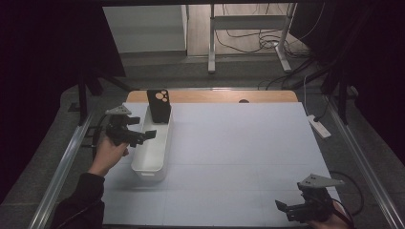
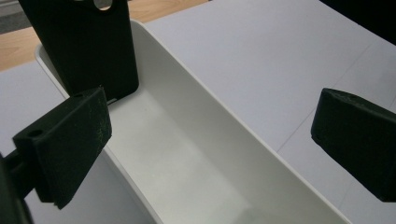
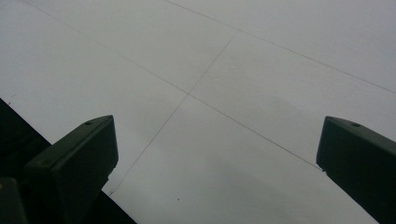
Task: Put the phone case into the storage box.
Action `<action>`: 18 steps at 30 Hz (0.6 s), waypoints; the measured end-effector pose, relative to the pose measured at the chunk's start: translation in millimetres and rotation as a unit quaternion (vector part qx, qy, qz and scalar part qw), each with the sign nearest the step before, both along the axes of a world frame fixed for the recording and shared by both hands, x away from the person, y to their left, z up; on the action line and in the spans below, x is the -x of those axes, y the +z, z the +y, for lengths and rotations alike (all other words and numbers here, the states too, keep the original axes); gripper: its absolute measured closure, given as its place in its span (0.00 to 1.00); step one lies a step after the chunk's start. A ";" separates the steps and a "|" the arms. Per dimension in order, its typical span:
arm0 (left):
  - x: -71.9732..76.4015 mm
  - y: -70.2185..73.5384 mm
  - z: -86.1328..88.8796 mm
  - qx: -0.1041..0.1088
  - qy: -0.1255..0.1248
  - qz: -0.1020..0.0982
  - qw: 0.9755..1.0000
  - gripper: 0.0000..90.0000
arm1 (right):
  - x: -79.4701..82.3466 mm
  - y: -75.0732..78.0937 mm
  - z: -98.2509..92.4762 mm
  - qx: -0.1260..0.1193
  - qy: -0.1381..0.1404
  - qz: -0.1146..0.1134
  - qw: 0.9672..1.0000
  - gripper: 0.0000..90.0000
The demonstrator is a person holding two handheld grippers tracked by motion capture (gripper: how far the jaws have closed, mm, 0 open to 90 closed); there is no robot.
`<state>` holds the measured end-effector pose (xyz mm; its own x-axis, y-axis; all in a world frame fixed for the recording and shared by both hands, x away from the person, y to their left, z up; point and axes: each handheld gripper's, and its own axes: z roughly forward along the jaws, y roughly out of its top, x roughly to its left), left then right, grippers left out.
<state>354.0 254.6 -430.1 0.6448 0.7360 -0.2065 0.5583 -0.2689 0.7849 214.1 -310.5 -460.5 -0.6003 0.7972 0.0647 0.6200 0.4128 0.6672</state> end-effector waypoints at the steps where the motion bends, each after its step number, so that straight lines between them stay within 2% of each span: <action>1: 1.6 0.3 -0.2 -0.002 0.001 0.001 1.000 0.00 | 0.0 0.0 0.1 0.002 0.000 0.000 1.000 0.00; 6: 10.6 1.7 1.1 -0.003 0.002 -0.004 1.000 0.00 | -0.1 0.3 -0.6 -0.001 -0.003 -0.001 1.000 0.00; 10: 18.9 2.7 3.3 0.004 0.005 -0.007 1.000 0.00 | 0.0 0.3 -0.6 0.000 -0.004 -0.003 1.000 0.00; 18: 33.2 3.1 5.7 -0.001 0.008 -0.013 1.000 0.00 | 0.6 0.7 -0.7 -0.001 -0.005 -0.005 1.000 0.00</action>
<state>320.8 260.2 -426.9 0.6378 0.7468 -0.1886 0.5427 -0.2619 0.7981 213.5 -311.2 -459.9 -0.5930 0.8029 0.0607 0.6174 0.4050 0.6744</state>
